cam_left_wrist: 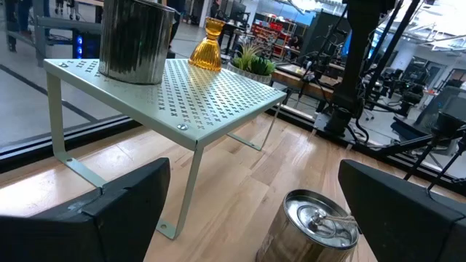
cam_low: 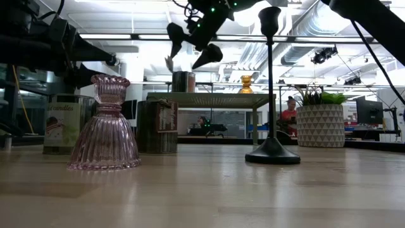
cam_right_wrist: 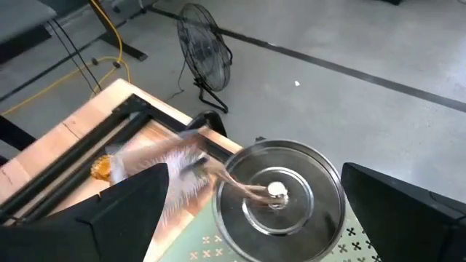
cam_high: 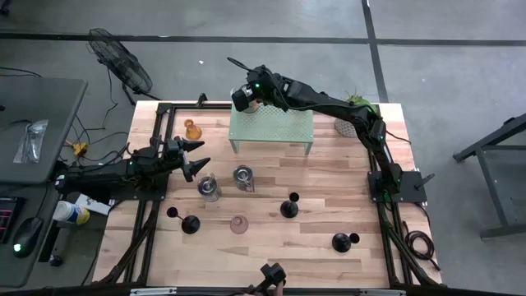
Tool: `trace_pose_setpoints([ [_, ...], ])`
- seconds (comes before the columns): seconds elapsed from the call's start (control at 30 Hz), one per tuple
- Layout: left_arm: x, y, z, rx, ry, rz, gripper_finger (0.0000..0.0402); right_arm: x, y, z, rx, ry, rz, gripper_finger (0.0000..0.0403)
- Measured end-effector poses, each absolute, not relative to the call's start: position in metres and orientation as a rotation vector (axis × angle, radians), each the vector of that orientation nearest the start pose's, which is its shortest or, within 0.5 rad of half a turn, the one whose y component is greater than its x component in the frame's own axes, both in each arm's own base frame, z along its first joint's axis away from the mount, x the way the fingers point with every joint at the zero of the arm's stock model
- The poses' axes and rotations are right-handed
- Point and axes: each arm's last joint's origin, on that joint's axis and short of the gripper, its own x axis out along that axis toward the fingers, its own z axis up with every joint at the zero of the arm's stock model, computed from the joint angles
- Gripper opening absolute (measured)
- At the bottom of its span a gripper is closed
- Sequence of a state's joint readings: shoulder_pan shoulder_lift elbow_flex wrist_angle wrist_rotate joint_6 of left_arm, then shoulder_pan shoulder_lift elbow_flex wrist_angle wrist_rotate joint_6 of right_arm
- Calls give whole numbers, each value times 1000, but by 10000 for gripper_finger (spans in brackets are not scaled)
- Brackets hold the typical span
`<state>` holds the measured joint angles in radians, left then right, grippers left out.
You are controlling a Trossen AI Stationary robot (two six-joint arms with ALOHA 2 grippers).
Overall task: Pick & Place candle stick holders
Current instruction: Put the orange scented candle on the shelf, then put the orange candle holder on the shelf
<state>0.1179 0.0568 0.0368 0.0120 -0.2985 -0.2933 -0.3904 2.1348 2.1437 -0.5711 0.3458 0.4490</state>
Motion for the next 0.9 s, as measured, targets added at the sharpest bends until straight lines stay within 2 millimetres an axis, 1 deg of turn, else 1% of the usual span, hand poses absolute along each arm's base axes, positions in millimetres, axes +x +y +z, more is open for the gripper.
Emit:
trace_pose_setpoints([
  [0.17, 96, 20, 173, -288, -53, 414, 391, 441, -185, 348, 423, 408, -827, 400],
  [0.37, 96, 20, 173, -288, -53, 414, 391, 433, -161, 360, 417, 479, -778, 400],
  [0.53, 96, 20, 173, -288, -53, 414, 391, 424, -140, 377, 412, 495, -715, 400],
  [0.7, 96, 20, 173, -288, -53, 415, 391, 417, -121, 379, 414, 602, -601, 400],
  [0.9, 96, 20, 173, -288, -53, 415, 391, 400, -96, 388, 336, 727, -511, 400],
])
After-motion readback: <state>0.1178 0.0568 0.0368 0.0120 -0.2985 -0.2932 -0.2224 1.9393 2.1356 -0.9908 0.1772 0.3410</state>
